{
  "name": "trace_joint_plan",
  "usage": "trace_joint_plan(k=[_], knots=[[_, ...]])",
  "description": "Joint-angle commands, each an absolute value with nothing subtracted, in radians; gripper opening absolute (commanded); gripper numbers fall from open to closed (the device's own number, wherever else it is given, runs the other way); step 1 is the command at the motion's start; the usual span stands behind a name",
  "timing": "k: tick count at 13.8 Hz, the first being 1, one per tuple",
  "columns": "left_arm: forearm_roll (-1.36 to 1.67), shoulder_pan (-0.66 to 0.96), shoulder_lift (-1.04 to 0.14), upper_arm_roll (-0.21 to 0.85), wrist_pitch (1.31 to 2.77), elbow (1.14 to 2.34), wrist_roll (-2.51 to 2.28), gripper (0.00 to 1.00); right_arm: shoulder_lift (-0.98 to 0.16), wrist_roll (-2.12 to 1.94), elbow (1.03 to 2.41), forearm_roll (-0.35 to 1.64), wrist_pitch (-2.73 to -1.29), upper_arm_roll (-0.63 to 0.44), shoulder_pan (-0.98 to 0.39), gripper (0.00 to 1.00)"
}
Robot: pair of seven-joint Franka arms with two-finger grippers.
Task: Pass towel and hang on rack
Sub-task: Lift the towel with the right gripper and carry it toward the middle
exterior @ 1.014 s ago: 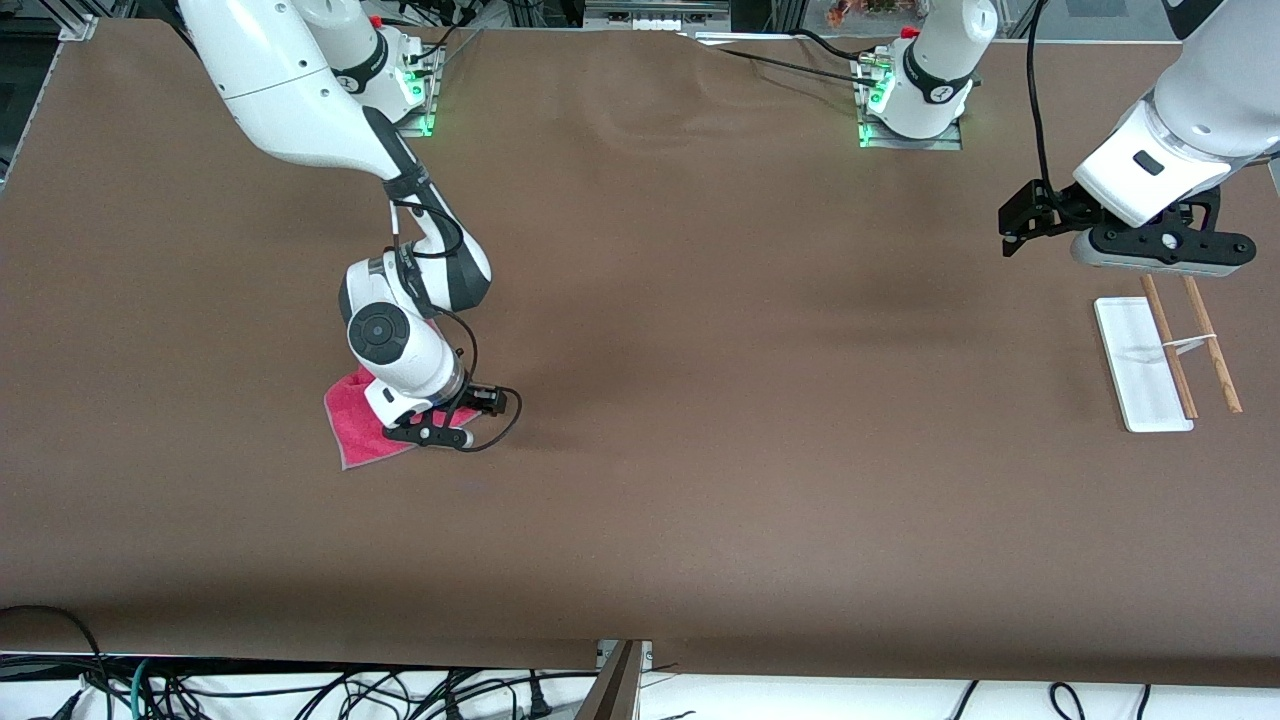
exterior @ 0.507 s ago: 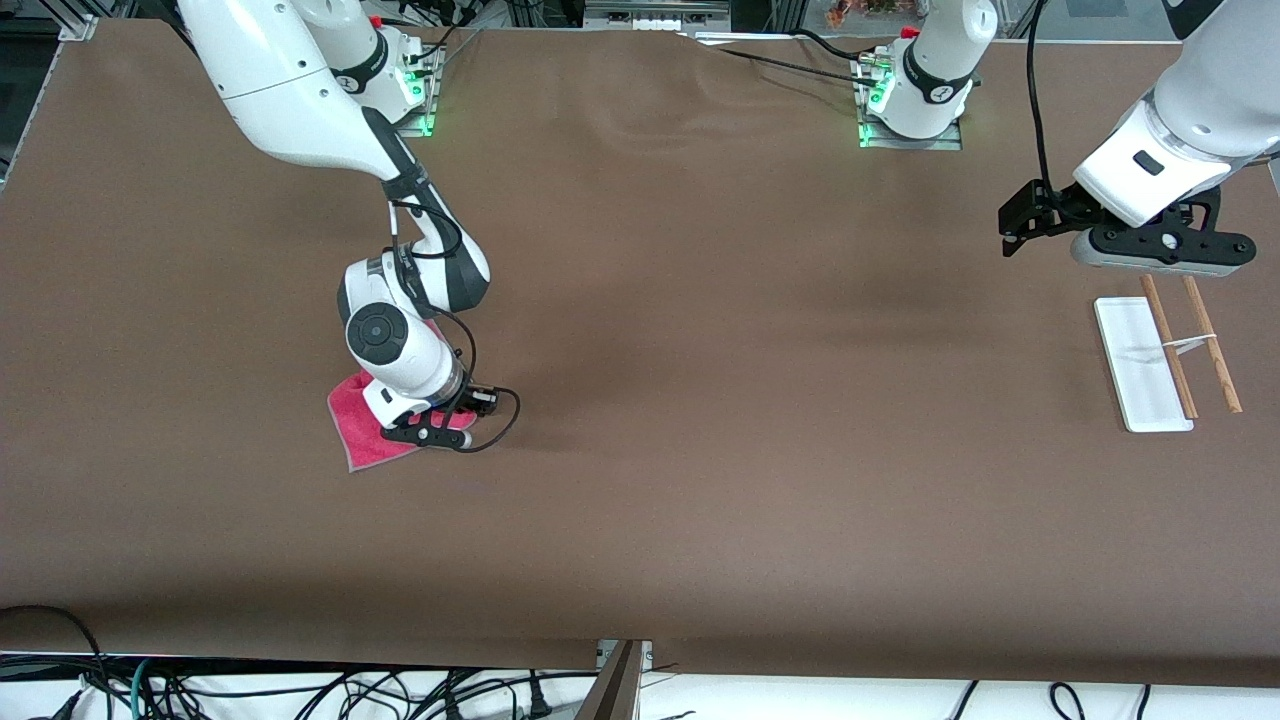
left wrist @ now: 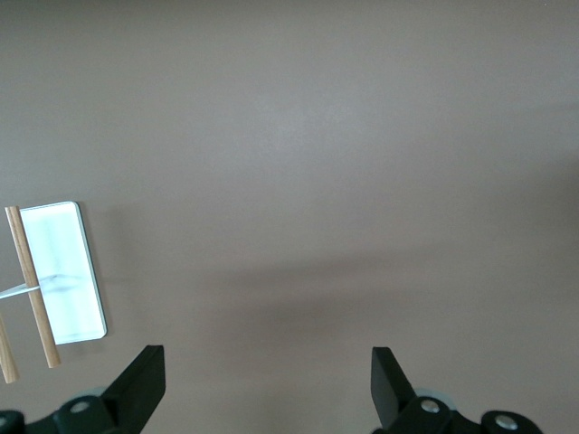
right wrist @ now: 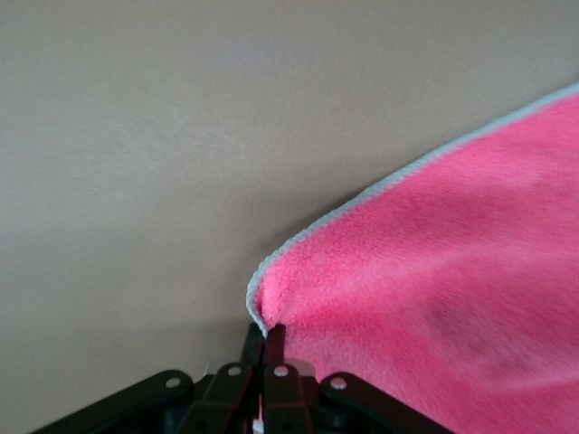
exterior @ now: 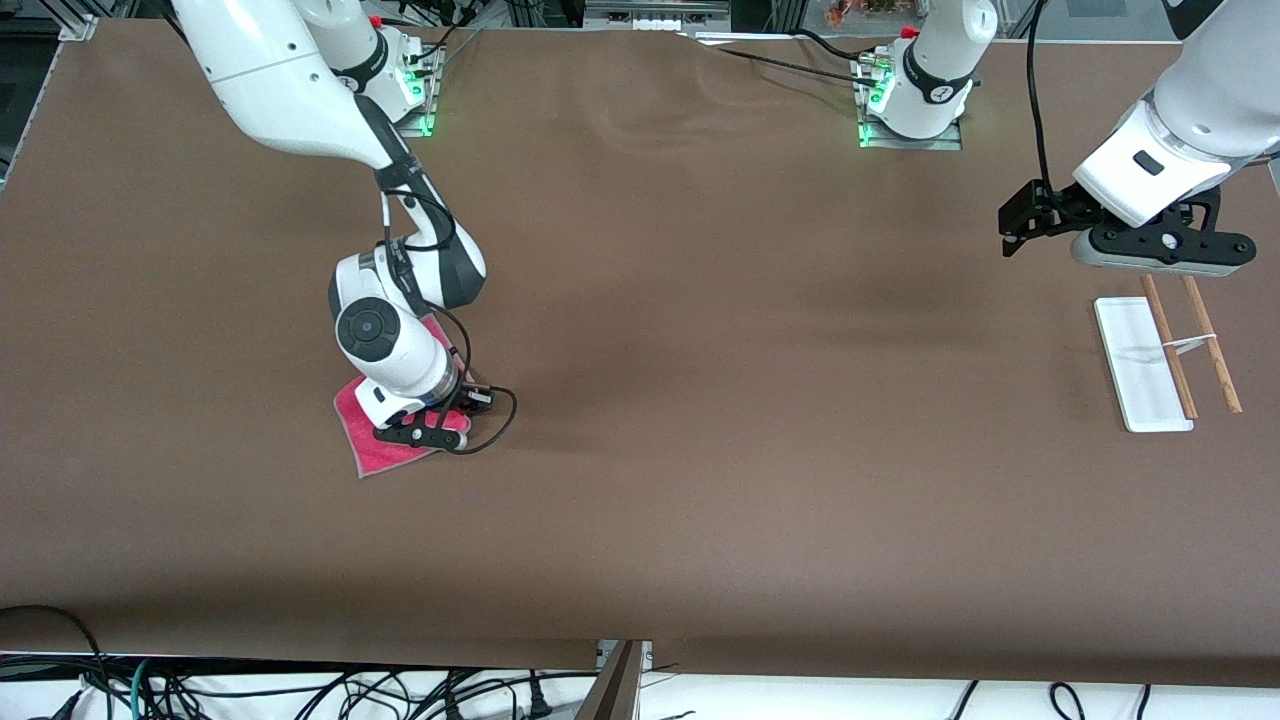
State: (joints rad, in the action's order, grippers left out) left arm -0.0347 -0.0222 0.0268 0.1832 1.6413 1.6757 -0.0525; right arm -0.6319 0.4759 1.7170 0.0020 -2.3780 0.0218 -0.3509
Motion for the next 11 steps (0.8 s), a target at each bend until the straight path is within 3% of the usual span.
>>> trace_joint_plan(k=[1,7,11], knots=[[-0.049,-0.021,0.035,0.190,1.626,1.672,-0.061,1.00,-0.552,0.480,1.651,0.009,-2.207,0.026,-0.359,0.00],[-0.051,-0.021,0.034,0.192,1.620,1.666,-0.074,1.00,-0.532,0.551,1.294,0.049,-1.713,0.075,-0.356,0.00],[-0.049,-0.021,0.026,0.189,1.606,1.649,-0.071,1.00,-0.540,0.662,1.138,0.198,-1.547,0.078,-0.356,0.00]])
